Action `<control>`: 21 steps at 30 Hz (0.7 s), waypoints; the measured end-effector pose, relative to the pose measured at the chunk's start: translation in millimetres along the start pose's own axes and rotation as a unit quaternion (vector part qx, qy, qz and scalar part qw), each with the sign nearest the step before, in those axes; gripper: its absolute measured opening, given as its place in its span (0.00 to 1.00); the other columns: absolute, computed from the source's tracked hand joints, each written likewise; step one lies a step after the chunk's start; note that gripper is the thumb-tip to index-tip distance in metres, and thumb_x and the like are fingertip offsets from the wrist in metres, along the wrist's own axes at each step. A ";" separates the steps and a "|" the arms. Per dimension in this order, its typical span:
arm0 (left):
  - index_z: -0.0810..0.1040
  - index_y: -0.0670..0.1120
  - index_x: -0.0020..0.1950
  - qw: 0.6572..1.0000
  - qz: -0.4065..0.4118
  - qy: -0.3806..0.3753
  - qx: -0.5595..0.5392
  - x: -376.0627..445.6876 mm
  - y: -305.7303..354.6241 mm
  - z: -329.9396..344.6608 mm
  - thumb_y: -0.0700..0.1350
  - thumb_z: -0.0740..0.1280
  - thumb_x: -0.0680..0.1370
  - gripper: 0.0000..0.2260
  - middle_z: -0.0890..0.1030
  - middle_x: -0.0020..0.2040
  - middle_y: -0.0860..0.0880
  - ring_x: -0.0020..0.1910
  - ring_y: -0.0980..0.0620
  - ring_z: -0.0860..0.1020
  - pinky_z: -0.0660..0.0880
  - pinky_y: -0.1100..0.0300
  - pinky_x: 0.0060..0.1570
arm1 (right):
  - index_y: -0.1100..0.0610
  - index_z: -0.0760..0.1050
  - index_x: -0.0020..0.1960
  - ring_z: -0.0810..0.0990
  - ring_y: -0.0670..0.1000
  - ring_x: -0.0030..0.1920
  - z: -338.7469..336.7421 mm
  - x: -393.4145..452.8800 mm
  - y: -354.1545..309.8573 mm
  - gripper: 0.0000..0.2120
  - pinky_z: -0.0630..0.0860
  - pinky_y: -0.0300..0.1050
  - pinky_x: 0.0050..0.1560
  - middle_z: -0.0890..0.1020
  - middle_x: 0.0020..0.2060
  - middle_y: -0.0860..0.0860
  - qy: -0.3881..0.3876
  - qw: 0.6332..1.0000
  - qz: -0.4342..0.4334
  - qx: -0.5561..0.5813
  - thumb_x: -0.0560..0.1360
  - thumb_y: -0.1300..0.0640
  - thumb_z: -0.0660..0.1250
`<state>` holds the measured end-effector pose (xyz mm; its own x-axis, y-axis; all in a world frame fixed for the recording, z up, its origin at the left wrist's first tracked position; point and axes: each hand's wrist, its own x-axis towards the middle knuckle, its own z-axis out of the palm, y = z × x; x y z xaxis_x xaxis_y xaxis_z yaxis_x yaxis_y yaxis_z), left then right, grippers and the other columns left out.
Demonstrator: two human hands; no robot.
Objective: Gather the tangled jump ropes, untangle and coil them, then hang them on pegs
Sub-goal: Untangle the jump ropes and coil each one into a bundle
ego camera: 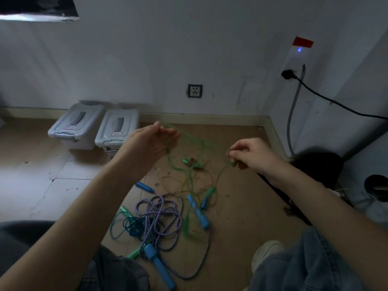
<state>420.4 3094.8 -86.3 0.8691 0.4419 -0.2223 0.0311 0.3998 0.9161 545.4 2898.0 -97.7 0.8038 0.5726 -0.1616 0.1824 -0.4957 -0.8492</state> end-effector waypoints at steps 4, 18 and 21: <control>0.73 0.44 0.41 0.998 0.017 -0.010 0.052 -4.0 4.1 2.3 0.43 0.59 0.79 0.09 0.74 0.33 0.50 0.23 0.57 0.73 0.73 0.66 0.24 | 0.59 0.75 0.45 0.80 0.46 0.34 -2.7 -4.7 -6.5 0.02 0.79 0.40 0.33 0.80 0.32 0.50 -0.058 0.960 0.041 0.270 0.75 0.64 0.64; 0.80 0.50 0.47 0.904 0.100 -0.174 0.377 -14.8 -32.6 31.0 0.45 0.72 0.69 0.08 0.81 0.51 0.50 0.52 0.53 0.79 0.76 0.58 0.55 | 0.64 0.75 0.45 0.81 0.49 0.30 7.6 -15.2 -23.2 0.09 0.78 0.37 0.28 0.81 0.30 0.52 -0.109 0.936 -0.062 0.328 0.66 0.62 0.69; 0.81 0.46 0.47 0.884 0.125 -0.213 0.398 -13.7 -38.9 34.1 0.42 0.70 0.72 0.05 0.80 0.53 0.48 0.53 0.53 0.79 0.73 0.60 0.57 | 0.64 0.74 0.47 0.82 0.50 0.31 4.0 -16.2 -26.1 0.12 0.80 0.38 0.30 0.82 0.31 0.54 -0.098 0.929 -0.051 0.354 0.65 0.62 0.69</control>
<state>424.1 3045.8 -107.5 0.9996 0.0268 0.0107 0.0020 -0.4342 0.9008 525.3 2904.3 -75.0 0.6715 0.7353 -0.0914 -0.2212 0.0812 -0.9718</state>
